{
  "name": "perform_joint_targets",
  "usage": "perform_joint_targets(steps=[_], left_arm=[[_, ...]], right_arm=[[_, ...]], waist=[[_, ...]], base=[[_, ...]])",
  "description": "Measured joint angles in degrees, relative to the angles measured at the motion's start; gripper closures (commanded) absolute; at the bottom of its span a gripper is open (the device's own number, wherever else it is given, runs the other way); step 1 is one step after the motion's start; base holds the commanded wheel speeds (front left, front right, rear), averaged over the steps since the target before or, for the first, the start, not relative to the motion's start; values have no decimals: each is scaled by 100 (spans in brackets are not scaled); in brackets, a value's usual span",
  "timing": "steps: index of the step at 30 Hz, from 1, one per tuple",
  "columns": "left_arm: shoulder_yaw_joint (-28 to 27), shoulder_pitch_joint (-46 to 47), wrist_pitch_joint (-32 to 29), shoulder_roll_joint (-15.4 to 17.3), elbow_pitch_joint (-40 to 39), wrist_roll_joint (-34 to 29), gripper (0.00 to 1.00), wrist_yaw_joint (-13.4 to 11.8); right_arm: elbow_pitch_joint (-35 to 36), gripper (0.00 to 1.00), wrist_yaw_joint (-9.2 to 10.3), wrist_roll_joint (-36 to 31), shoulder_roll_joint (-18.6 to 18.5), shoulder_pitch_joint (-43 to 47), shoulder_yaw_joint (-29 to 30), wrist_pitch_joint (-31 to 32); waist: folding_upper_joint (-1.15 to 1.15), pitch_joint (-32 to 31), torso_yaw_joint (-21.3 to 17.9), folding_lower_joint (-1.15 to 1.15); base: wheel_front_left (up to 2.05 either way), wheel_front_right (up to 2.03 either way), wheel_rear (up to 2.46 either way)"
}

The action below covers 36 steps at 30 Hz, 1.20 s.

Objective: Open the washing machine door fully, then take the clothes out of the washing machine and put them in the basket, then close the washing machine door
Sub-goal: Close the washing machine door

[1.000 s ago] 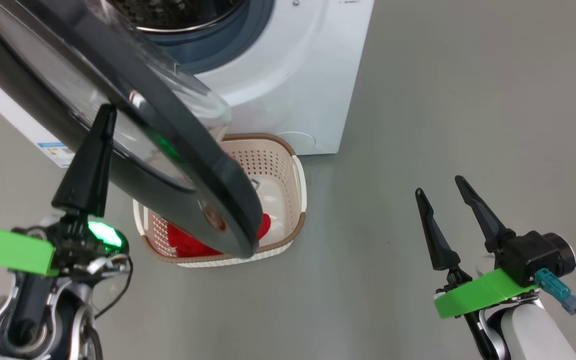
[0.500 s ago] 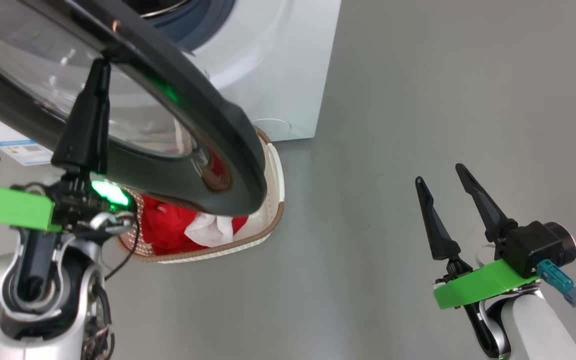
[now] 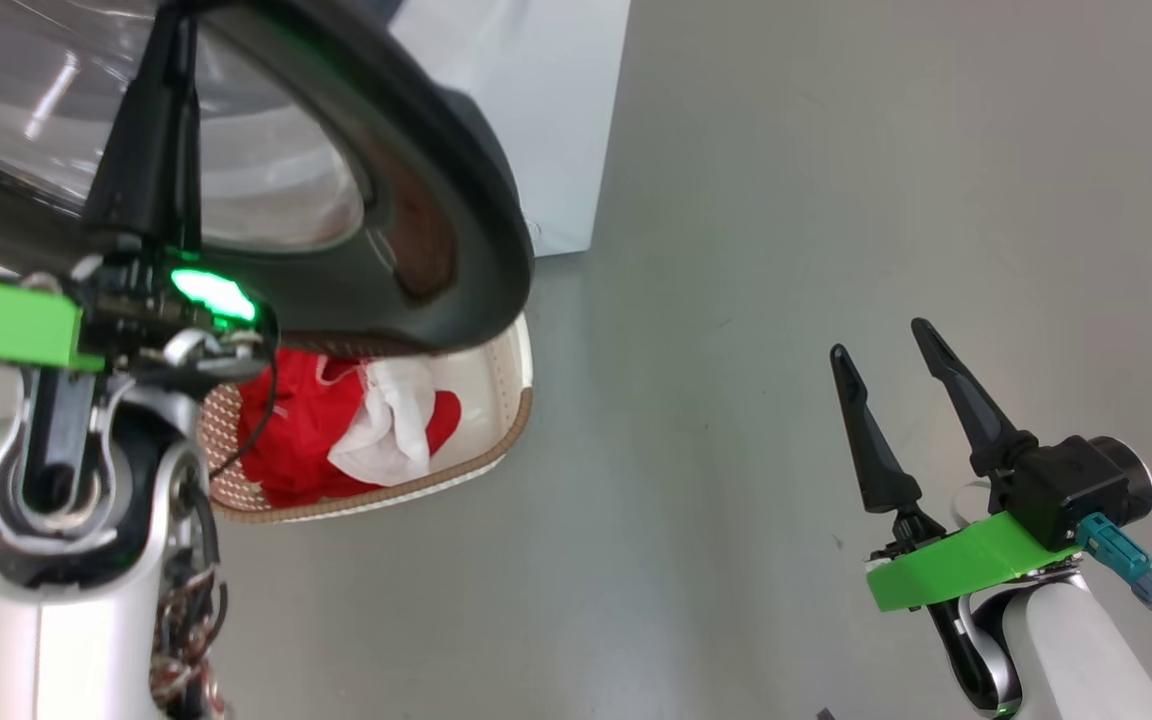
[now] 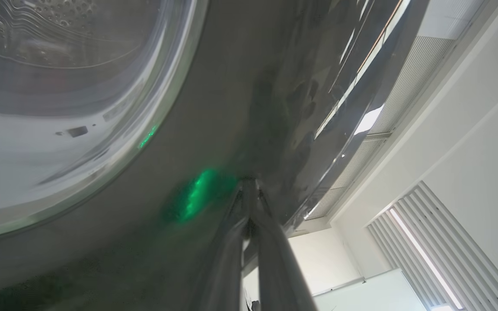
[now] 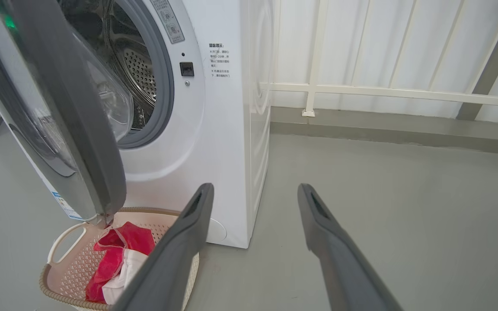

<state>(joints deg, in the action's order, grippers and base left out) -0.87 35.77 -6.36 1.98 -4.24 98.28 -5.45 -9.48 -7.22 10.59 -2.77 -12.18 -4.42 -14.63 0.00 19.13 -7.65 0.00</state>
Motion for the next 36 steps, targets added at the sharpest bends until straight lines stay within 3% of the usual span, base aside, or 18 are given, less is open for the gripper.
perform_joint_targets(steps=[21, 36], left_arm=[[-7, 1258, 149, 92, 1062, -353, 100, 253], [-5, 1328, 88, 127, 1258, -399, 100, 404]], right_arm=[[115, 0, 0, 43, 2, -152, -44, 0], [112, 0, 0, 51, 2, -214, -43, 0]], waist=[[0, 479, -441, 0], [0, 494, -432, 0]], base=[[0, 0, 0], [0, 0, 0]])
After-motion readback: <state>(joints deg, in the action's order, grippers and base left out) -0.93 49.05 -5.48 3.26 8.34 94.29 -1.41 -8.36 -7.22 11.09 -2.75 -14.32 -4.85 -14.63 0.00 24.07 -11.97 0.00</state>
